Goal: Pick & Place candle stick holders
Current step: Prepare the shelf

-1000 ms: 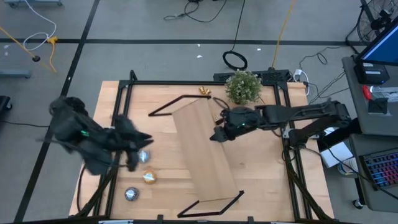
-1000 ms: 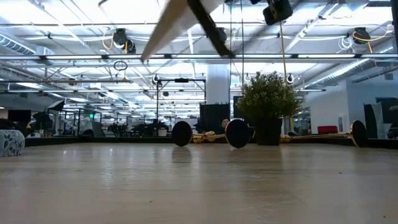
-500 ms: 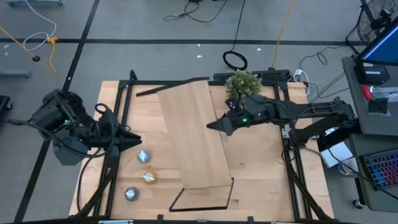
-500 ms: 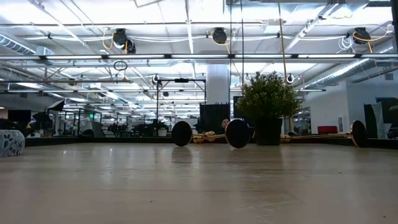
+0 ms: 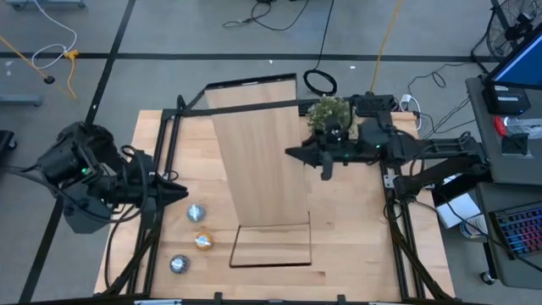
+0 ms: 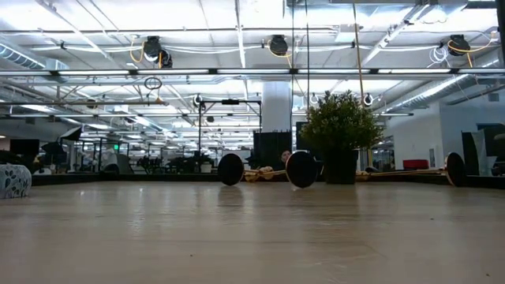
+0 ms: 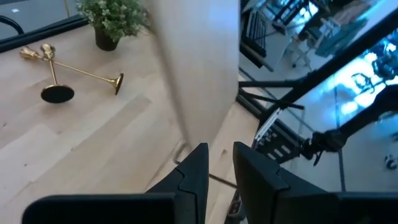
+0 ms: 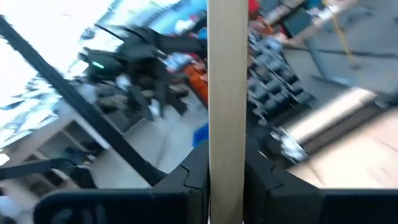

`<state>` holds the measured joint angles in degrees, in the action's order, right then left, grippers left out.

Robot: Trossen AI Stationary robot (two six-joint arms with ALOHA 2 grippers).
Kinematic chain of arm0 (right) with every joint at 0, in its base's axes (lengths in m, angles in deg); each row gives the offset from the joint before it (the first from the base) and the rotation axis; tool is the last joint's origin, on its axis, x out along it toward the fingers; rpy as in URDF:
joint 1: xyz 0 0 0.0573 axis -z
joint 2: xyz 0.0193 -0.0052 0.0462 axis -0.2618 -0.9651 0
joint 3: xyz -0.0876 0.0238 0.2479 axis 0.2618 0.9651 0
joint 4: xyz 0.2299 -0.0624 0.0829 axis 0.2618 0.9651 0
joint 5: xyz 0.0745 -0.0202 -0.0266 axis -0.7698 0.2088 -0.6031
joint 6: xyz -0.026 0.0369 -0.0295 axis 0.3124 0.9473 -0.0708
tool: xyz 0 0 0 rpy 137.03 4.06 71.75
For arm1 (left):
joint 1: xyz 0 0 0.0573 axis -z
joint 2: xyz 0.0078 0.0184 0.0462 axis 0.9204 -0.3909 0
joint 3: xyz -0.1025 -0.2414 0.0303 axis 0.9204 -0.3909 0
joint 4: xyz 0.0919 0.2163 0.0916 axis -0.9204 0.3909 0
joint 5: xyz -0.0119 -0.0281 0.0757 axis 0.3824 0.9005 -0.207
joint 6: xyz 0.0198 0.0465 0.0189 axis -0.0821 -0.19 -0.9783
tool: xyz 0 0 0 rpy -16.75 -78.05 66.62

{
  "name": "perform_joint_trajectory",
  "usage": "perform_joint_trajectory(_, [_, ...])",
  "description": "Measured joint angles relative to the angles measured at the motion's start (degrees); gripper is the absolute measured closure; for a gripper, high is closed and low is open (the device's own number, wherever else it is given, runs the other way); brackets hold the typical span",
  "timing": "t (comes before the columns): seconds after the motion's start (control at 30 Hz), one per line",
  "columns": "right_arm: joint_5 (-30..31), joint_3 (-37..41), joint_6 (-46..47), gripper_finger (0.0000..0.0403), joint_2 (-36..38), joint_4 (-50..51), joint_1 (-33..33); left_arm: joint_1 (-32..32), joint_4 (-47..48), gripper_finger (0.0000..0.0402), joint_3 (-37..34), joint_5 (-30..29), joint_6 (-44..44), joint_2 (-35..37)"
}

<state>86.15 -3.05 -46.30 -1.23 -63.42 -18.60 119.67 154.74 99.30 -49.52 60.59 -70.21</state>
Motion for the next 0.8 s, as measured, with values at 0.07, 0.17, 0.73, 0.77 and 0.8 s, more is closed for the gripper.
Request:
perform_joint_trajectory(0.07, [-4.0,0.0,0.3,0.0363,0.3,-4.2,0.5,0.4,0.0,0.0323,0.0,-1.6,1.6,-0.2])
perform_joint_trajectory(0.17, [-10.1,0.0,1.8,0.0363,0.4,-12.5,2.1,0.7,-0.2,0.0323,0.0,-5.0,4.2,-1.0])
perform_joint_trajectory(0.73, [-24.2,0.0,-27.3,0.0363,5.4,-4.2,7.2,0.1,-5.1,0.0323,0.0,-20.1,30.4,-11.3])
perform_joint_trajectory(0.77, [-24.0,0.0,-28.6,0.0363,5.5,-3.6,7.4,-0.2,-5.6,0.0323,0.0,-19.9,31.3,-12.0])
perform_joint_trajectory(0.8, [-23.9,0.0,-29.7,0.0363,5.5,-2.5,7.5,-0.5,-6.2,0.0324,0.0,-19.6,32.5,-12.8])
